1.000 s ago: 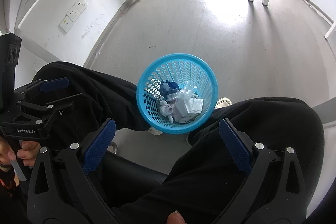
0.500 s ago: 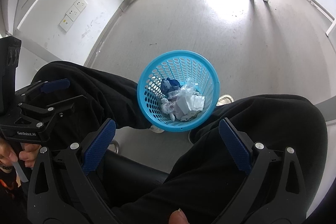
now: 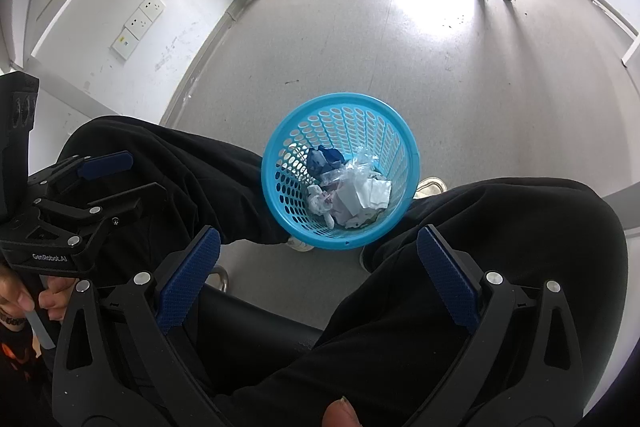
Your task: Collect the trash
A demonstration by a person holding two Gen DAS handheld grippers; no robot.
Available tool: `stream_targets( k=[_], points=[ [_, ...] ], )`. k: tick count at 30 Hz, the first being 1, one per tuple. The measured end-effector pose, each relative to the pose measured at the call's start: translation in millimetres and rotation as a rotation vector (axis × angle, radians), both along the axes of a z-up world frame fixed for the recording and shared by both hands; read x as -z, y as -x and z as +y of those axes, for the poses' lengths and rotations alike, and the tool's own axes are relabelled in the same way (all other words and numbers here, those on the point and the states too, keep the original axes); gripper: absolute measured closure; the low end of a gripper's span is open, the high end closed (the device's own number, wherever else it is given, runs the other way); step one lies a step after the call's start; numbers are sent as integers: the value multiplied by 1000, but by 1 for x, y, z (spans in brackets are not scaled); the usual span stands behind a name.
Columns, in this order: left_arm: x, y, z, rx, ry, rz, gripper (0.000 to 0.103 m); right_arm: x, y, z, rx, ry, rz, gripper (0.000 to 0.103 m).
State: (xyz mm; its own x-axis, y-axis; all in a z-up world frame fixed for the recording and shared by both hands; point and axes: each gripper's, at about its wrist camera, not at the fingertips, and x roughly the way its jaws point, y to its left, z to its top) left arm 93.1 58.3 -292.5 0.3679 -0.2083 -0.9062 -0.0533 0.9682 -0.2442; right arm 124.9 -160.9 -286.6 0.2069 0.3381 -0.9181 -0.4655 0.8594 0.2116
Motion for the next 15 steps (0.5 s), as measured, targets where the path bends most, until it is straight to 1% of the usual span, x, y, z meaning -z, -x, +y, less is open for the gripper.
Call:
stream_targets(
  k=[15],
  points=[
    [0,0,0,-2,2,1,6,0,0,0,0,0,1,9]
  ],
)
